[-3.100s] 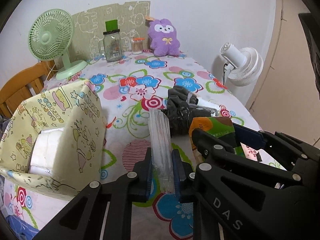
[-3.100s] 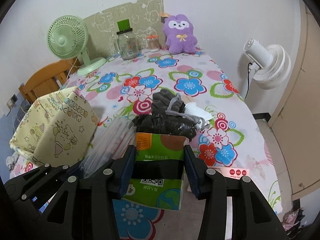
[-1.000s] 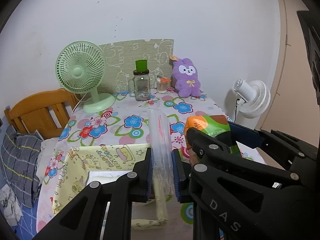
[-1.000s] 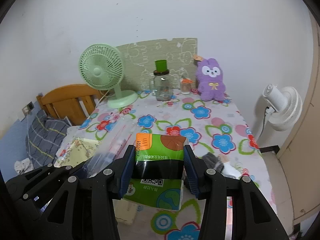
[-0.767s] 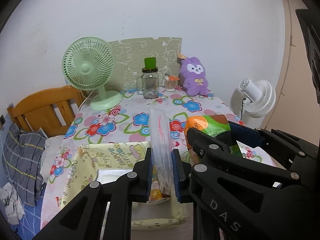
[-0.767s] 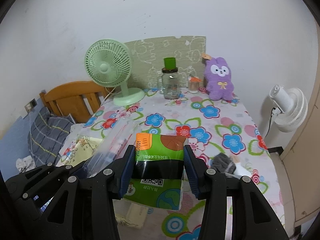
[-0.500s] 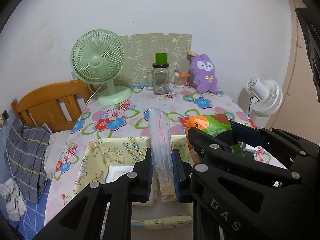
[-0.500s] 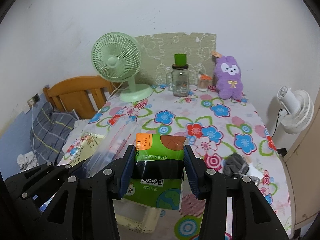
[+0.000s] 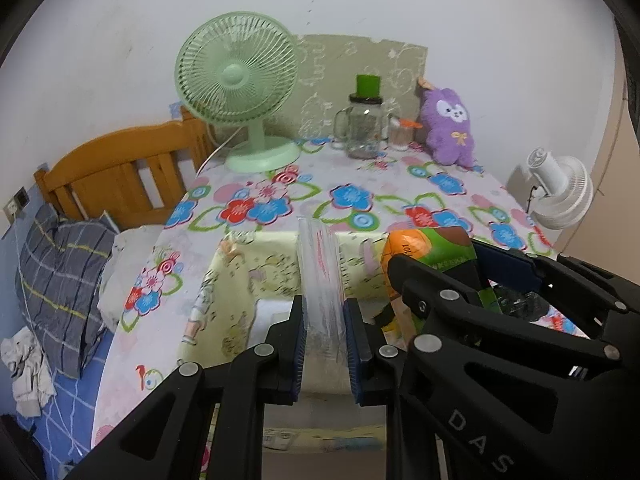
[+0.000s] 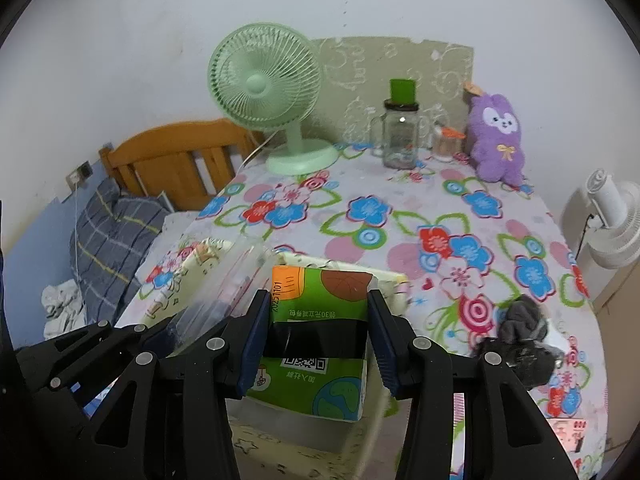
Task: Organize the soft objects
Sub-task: 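Carry the straw bag and green tissue pack toward the yellow-green box, then open left gripper dropping the straw bag while right gripper releases the tissue pack into the box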
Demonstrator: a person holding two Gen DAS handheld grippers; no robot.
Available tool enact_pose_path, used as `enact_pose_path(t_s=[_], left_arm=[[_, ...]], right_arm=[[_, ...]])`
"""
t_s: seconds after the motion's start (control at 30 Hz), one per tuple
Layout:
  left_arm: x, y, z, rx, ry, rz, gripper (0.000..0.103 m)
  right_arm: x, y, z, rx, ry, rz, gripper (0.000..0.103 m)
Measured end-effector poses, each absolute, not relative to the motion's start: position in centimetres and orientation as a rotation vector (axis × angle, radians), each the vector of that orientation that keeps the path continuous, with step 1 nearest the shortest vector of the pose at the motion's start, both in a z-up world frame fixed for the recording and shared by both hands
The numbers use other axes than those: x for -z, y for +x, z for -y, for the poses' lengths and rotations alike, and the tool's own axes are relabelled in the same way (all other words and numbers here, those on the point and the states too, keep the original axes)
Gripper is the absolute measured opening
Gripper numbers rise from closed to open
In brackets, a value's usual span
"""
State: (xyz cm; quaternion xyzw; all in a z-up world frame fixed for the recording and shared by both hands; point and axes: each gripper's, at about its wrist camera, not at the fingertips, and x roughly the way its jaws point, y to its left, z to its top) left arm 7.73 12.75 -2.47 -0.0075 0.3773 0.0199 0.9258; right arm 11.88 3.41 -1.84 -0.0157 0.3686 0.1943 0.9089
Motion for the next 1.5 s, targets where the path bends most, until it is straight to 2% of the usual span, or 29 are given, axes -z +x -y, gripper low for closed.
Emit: enact_pose_path(t_s=[0.43, 0.53, 0.57, 0.93, 1.0, 1.13, 1.17, 1.27, 1.5], left_arm=[[5.6, 8.3, -15.9, -0.1, -0.01, -0.852, 0.018], [6.0, 8.3, -16.2, -0.11, -0.008, -0.865, 0.025], [6.0, 8.2, -16.3, -0.124, -0.011, -0.867, 0.03], [5.3, 7.7, -16.4, -0.098, -0.041, -0.857, 0.048], [5.3, 7.7, -16.3, -0.086, -0.042, -0.855, 0.055], [4.9, 7.5, -15.9, -0.085, -0.033, -0.84, 0.067], [4.8, 7.5, -15.9, -0.092, -0.029, -0.834, 0.074], [4.4, 7.4, -15.6, -0.099, -0.027, -0.821, 0.078], [3.9, 7.3, -14.8, -0.107, -0.024, -0.803, 0.087]], right_arm=[[4.4, 13.0, -6.9, -0.44, -0.07, -0.832, 0.051], [4.8, 13.2, -7.5, -0.446, -0.076, -0.843, 0.051], [4.8, 13.3, -7.7, -0.451, -0.077, -0.845, 0.051], [5.5, 13.8, -9.0, -0.499, -0.082, -0.848, 0.054], [5.5, 13.8, -9.1, -0.515, -0.086, -0.847, 0.058], [5.4, 13.7, -8.8, -0.542, -0.078, -0.85, 0.073], [5.2, 13.6, -8.7, -0.542, -0.077, -0.843, 0.077], [4.8, 13.2, -8.4, -0.528, -0.088, -0.811, 0.082], [3.8, 12.7, -7.0, -0.509, -0.088, -0.786, 0.084]])
